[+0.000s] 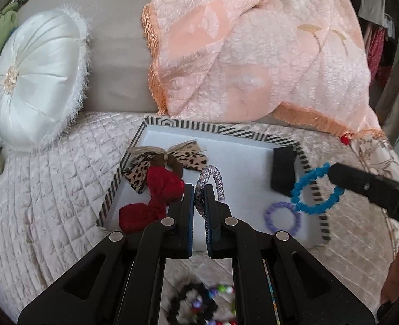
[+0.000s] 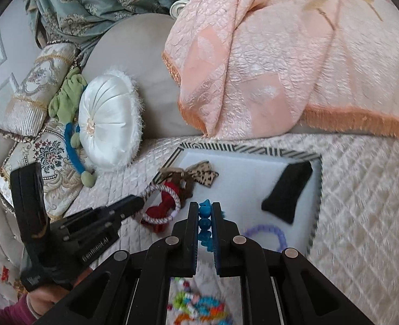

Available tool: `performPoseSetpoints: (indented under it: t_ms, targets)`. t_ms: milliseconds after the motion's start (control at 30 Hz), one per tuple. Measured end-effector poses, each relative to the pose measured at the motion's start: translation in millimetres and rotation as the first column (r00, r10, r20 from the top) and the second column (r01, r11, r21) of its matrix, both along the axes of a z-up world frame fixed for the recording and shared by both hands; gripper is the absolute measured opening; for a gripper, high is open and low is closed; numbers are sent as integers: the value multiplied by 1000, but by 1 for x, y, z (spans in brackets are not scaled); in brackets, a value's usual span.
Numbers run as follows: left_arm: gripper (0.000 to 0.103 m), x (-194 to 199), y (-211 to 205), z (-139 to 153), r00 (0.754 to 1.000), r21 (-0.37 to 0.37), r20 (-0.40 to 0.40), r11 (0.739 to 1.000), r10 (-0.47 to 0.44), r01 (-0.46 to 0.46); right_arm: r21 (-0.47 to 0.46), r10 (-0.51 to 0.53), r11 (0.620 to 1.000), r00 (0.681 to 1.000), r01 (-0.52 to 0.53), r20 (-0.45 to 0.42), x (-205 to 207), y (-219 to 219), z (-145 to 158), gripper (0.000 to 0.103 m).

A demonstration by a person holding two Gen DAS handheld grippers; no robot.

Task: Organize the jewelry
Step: 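Carry the grey bracelet with the left tool while the right tool carries the blue bracelet over the tray, then lower the grey bracelet into the tray and open the left tool while the right tool releases the blue bracelet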

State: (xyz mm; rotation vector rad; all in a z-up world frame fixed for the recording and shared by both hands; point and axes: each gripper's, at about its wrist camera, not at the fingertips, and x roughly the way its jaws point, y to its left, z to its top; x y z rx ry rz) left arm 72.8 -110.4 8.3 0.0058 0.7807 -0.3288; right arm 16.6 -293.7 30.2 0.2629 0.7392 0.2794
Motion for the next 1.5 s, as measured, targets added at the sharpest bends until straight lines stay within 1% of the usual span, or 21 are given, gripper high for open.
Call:
performPoseSetpoints:
  t_ms: [67,267,433,600,767,967,1067,1167,1300,1500]
  targets:
    - [6,10,0,-8,1000,0,-23,1000,8,-8,-3,5,1000,1000,-5,-8,10,-2,-6,8]
    - [6,25,-2,-27,997,-11,-79,1000,11,-12,44,-10,999,998,13,-59,36,-15,-30,8]
    - [6,31,-10,-38,995,-1,-99,1000,4,-4,60,6,998,997,-2,-74,48,-12,-40,8]
    - [6,32,-14,-48,994,30,-105,1000,0,3,63,21,998,995,-15,-97,56,-4,-51,8]
    - [6,38,-12,-57,992,27,-126,1000,14,-11,56,41,998,992,-34,-121,61,6,-61,8]
    - [6,41,-13,-64,991,35,-133,999,17,-13,50,39,998,991,-33,-129,63,5,-67,8]
    - [6,43,-12,-67,991,42,-135,999,22,-17,25,19,1000,991,-16,-130,65,2,-70,8]
    - [6,44,-10,-70,990,50,-141,998,30,-24,-23,-27,999,989,24,-142,70,-5,-78,8]
    - [6,48,-10,-75,988,56,-151,998,39,-31,-58,-67,997,985,58,-158,75,-14,-88,8]
    - [6,53,-11,-81,986,69,-161,997,49,-38,-131,-125,986,976,102,-176,82,-19,-103,8]
